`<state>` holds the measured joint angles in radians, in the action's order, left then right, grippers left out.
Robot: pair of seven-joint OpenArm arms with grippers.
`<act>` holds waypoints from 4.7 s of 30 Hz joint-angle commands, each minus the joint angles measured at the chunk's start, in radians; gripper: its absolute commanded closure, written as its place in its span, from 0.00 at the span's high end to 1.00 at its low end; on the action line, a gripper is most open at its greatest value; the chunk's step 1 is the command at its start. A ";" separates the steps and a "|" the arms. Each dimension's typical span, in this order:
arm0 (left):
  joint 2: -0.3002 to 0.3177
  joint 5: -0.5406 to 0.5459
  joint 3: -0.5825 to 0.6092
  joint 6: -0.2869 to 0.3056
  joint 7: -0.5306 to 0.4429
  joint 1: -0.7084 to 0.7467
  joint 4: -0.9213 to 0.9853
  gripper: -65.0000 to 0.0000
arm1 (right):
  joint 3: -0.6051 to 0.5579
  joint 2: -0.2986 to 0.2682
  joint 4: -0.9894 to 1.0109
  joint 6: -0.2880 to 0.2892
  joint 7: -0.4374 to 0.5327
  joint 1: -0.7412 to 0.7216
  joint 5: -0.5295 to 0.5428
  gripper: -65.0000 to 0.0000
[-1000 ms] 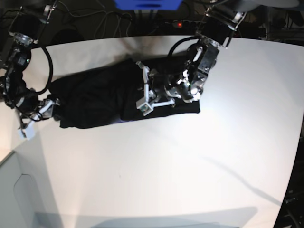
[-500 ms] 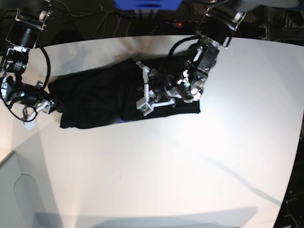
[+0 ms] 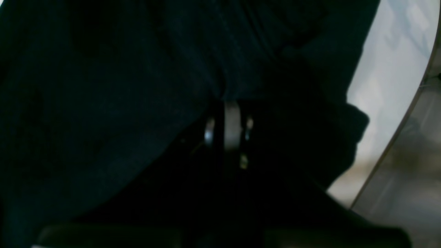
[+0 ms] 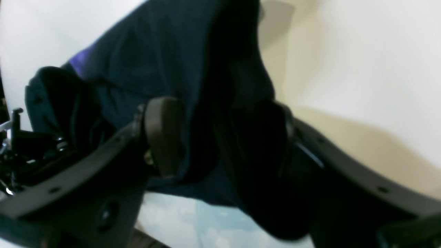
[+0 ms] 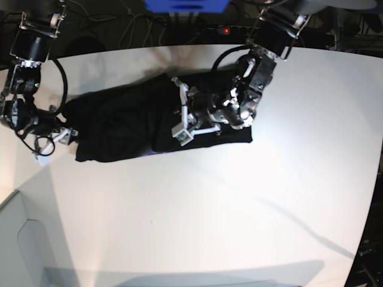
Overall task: Fold the T-shirt properly
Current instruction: 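Grasp the strip's other end with the right gripper, then fold the held end over the stack with the right gripper toward the left gripper, then press the folded bundle flat with both grippers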
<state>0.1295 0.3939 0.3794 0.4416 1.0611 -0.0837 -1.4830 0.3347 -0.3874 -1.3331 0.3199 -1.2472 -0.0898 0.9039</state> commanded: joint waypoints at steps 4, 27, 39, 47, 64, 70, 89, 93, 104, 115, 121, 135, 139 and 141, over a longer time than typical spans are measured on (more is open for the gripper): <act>0.006 -0.060 -0.004 -0.019 0.044 -0.004 0.000 0.05 | -0.009 -0.012 -0.013 0.006 0.044 0.006 0.021 0.57; 0.011 -0.060 -0.007 -0.017 0.044 -0.004 -0.173 0.05 | -0.093 0.005 -0.013 0.097 0.048 0.028 0.021 0.11; 0.017 -0.059 -0.184 -0.017 0.044 0.115 -0.411 0.05 | -0.088 -0.009 -0.018 0.095 0.048 0.025 0.021 0.10; 0.028 -0.059 -0.563 -0.016 0.037 0.298 -0.462 0.05 | -0.087 -0.014 -0.021 0.094 0.050 0.023 0.021 0.10; -0.014 -0.059 -0.768 -0.017 -0.212 0.328 -0.104 0.05 | -0.090 -0.014 -0.233 0.018 0.047 0.068 0.021 0.10; -0.015 -0.059 -0.767 -0.017 -0.209 0.312 -0.103 0.05 | -0.093 -0.008 -0.420 -0.006 0.042 0.132 0.021 0.10; -0.015 -0.060 -0.767 -0.017 -0.207 0.312 -0.095 0.05 | -0.386 0.137 -0.672 -0.009 0.040 0.224 0.021 0.10; -0.015 -0.062 -0.765 -0.017 -0.207 0.313 -0.094 0.05 | -0.434 0.161 -0.672 -0.009 0.040 0.203 0.021 0.10; -0.015 -0.062 -0.765 -0.017 -0.206 0.315 -0.094 0.05 | -0.575 0.244 -0.661 -0.161 0.048 0.135 0.019 0.10; -0.015 -0.060 -0.765 -0.017 -0.206 0.333 -0.098 0.05 | -0.688 0.344 -0.561 -0.161 0.050 0.071 -0.164 0.10; -0.012 -0.060 -0.765 -0.017 -0.206 0.348 -0.104 0.05 | -0.753 0.414 -0.448 -0.161 0.050 0.035 -0.280 0.10; -0.012 -0.060 -0.765 -0.017 -0.207 0.355 -0.107 0.05 | -0.776 0.463 -0.362 -0.161 0.051 -0.005 -0.297 0.21; -0.012 -0.060 -0.765 -0.017 -0.206 0.355 -0.107 0.05 | -0.773 0.465 -0.362 -0.161 0.051 -0.011 -0.297 0.24; -0.012 -0.060 -0.767 -0.017 -0.206 0.359 -0.107 0.05 | -0.774 0.465 -0.359 -0.161 0.051 -0.018 -0.297 0.26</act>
<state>0.1135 0.3637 -0.3866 0.4301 0.8097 0.2630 -1.5887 -0.4389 0.0643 -1.6760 0.1593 -1.2106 -0.0887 0.5831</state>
